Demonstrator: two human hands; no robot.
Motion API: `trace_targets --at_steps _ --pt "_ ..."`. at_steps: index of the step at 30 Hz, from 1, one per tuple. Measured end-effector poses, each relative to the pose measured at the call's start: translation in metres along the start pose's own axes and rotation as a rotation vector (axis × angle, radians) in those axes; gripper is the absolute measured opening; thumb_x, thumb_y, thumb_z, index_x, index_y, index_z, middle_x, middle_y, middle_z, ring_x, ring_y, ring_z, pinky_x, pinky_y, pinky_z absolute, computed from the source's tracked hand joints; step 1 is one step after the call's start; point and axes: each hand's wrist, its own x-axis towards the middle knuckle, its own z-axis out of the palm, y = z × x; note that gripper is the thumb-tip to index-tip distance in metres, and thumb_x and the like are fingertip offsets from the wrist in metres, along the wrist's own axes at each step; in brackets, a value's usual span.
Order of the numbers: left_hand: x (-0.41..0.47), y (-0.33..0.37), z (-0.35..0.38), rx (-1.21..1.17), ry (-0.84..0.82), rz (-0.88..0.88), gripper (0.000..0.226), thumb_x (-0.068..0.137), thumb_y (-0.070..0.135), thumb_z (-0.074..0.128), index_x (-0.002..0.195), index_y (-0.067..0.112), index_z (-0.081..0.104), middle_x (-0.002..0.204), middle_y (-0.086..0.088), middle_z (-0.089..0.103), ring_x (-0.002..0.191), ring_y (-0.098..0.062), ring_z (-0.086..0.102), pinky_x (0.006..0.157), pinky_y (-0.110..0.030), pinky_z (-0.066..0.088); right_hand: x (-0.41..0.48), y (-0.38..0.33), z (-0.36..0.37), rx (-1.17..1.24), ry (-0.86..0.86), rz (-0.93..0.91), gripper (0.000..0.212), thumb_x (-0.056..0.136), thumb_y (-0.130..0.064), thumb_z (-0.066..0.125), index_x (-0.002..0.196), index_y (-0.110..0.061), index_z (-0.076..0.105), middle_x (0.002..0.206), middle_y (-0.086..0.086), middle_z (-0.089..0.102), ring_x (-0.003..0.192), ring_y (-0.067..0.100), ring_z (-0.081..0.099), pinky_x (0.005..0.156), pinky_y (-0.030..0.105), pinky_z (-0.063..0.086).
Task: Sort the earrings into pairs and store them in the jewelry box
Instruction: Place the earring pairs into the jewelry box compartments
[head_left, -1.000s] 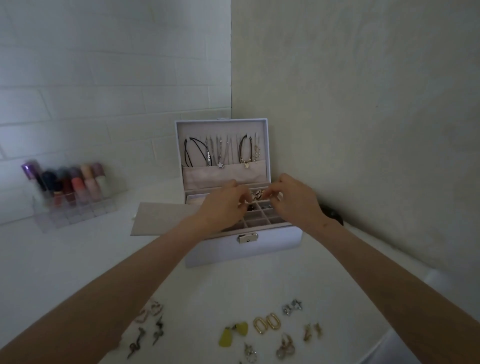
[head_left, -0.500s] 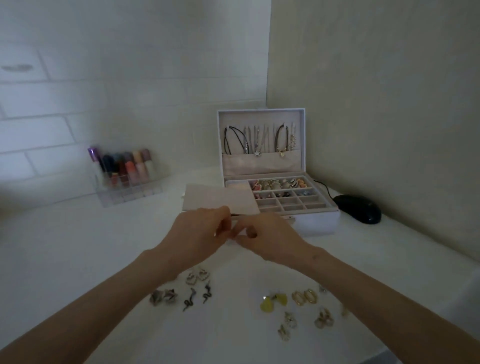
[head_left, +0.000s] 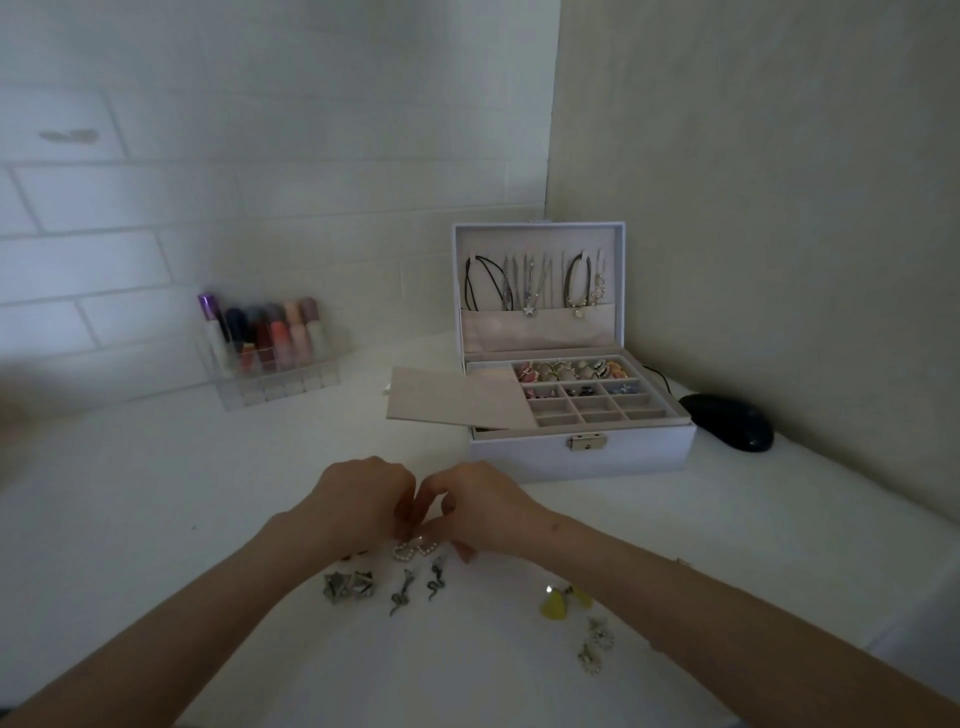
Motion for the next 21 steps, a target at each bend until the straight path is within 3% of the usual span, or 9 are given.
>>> trace_targets --at_steps 4,8,12,14,17,21 --pt "-0.001 0.0 0.004 -0.022 0.025 -0.011 0.026 0.09 0.035 0.051 0.106 0.018 0.061 0.111 -0.004 0.063 0.101 -0.02 0.06 0.073 -0.024 0.038 -0.001 -0.001 0.0 0.032 0.019 0.007 0.013 0.079 -0.022 0.069 0.09 -0.015 0.066 0.047 -0.001 0.055 0.039 0.001 0.049 0.066 0.025 0.049" --pt "-0.003 -0.001 0.001 -0.103 0.071 0.022 0.025 0.09 0.036 0.052 0.106 0.019 0.06 0.11 0.0 0.062 0.1 -0.016 0.058 0.075 -0.022 0.039 -0.007 0.0 -0.006 0.071 0.082 0.016 0.011 0.079 -0.021 0.07 0.086 -0.014 0.066 0.065 0.011 0.069 0.051 0.008 0.056 0.066 0.025 0.049" --pt "-0.006 0.001 -0.012 -0.249 0.21 0.083 0.016 0.088 0.035 0.057 0.096 0.021 0.059 0.1 0.006 0.064 0.076 -0.008 0.054 0.07 -0.019 0.043 -0.018 0.004 -0.028 0.136 0.204 0.019 0.014 0.073 -0.024 0.077 0.082 -0.016 0.069 0.075 -0.002 0.065 0.065 0.007 0.058 0.062 0.019 0.045" --pt "-0.004 0.004 -0.019 -0.341 0.274 0.105 0.012 0.086 0.034 0.061 0.089 0.023 0.058 0.091 0.009 0.063 0.063 -0.001 0.048 0.061 -0.013 0.041 -0.023 0.007 -0.042 0.174 0.251 0.028 0.012 0.073 -0.022 0.077 0.08 -0.018 0.07 0.079 -0.003 0.066 0.059 -0.002 0.052 0.055 0.014 0.042" --pt "0.008 0.01 -0.029 -0.446 0.4 0.149 0.011 0.083 0.032 0.065 0.081 0.024 0.057 0.081 0.012 0.06 0.062 0.003 0.047 0.061 -0.014 0.039 -0.029 0.012 -0.065 0.204 0.323 0.036 0.009 0.076 -0.018 0.074 0.076 -0.022 0.067 0.08 -0.003 0.067 0.049 -0.009 0.051 0.045 0.008 0.037" --pt "0.031 0.022 -0.039 -0.565 0.483 0.182 0.013 0.08 0.028 0.069 0.077 0.021 0.058 0.076 0.01 0.059 0.06 0.004 0.046 0.059 -0.015 0.037 -0.029 0.026 -0.091 0.265 0.443 0.089 0.011 0.076 -0.011 0.073 0.073 -0.019 0.065 0.074 -0.005 0.064 0.046 -0.009 0.051 0.043 0.013 0.041"
